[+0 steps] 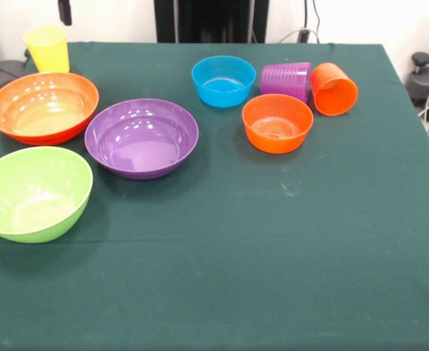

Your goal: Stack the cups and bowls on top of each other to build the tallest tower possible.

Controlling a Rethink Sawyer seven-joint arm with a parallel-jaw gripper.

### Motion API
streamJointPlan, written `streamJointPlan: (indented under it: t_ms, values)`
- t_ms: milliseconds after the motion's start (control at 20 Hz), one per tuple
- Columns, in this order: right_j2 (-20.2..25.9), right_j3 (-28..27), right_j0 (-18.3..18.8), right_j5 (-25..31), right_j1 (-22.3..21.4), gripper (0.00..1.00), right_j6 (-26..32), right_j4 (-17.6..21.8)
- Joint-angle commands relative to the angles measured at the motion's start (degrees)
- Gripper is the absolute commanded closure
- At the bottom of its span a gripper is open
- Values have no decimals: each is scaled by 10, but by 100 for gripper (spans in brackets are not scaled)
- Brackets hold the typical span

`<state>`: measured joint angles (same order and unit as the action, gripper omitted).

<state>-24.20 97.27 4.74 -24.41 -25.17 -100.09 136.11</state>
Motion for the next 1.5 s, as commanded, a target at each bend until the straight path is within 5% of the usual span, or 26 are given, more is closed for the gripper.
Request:
streamJointPlan:
  t_ms: [50,750,1500]
  values:
    - [115,38,5,64,0,100,163,23]
    - [105,-72,2,9,61,100,57,82]
    - [90,-172,13,-47,122,100,-20,100]
